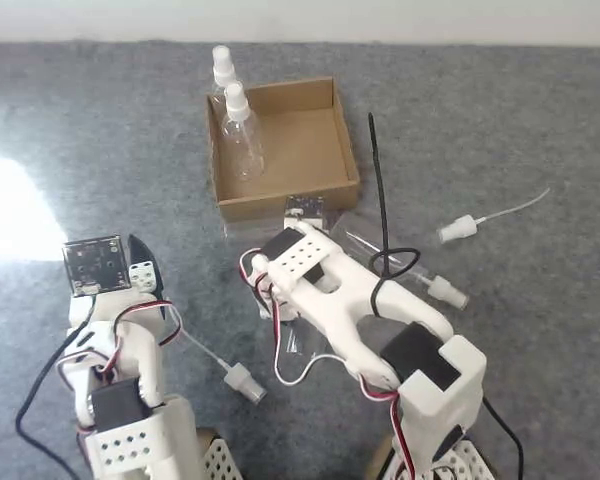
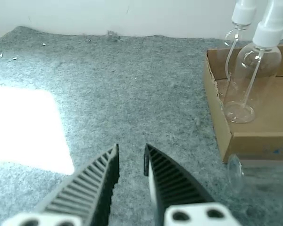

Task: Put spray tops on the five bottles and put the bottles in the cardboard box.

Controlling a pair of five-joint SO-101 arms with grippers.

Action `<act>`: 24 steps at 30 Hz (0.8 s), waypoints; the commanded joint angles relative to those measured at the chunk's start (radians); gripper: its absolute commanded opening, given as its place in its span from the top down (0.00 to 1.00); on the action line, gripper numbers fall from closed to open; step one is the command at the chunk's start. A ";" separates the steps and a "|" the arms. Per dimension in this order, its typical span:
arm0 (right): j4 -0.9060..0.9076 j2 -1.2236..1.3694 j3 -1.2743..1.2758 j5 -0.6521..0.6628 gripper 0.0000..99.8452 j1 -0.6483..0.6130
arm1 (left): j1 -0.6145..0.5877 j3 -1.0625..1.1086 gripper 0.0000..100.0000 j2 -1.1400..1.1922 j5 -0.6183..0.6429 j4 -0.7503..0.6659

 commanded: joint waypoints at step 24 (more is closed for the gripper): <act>0.381 -0.010 -0.239 0.792 0.93 0.070 | -0.003 -0.018 0.92 -0.015 -0.008 -0.025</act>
